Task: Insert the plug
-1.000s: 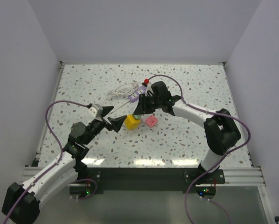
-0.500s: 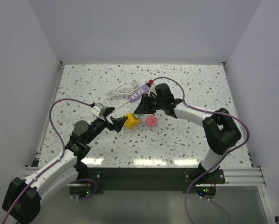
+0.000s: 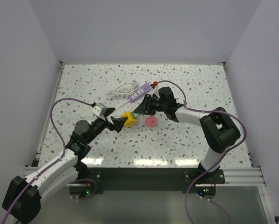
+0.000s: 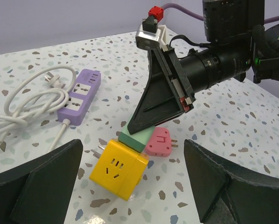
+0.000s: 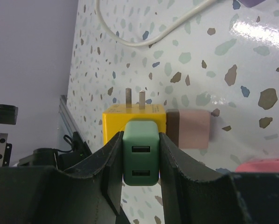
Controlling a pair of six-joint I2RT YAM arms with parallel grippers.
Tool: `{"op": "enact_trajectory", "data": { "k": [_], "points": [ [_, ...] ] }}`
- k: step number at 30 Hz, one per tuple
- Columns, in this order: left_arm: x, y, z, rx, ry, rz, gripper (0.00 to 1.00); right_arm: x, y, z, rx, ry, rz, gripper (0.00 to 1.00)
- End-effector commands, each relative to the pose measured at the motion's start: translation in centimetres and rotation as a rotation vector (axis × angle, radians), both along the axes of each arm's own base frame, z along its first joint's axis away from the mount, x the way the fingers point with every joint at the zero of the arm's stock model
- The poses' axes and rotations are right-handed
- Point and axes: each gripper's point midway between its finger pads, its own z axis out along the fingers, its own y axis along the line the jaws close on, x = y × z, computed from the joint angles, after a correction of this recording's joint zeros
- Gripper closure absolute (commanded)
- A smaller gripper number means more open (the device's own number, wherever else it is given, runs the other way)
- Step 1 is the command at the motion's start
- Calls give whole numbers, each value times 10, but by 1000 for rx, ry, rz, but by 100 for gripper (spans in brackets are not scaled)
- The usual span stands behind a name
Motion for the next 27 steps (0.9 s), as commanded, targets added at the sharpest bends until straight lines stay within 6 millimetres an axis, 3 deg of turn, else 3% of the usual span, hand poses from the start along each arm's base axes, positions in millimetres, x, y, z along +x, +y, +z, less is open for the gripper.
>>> {"op": "enact_trajectory", "data": {
  "k": [1,12,19,27],
  "points": [
    [2,2,19,-6,-79,6,5,8,5,17,97,-27,-7,100],
    [3,1,19,-6,-78,6,4,5,-7,-3,128,11,-48,100],
    [3,-2,15,10,-89,-13,4,9,-18,5,145,-10,-75,100],
    [-8,-33,0,63,-157,-191,6,9,-21,21,263,-2,-65,100]
  ]
}}
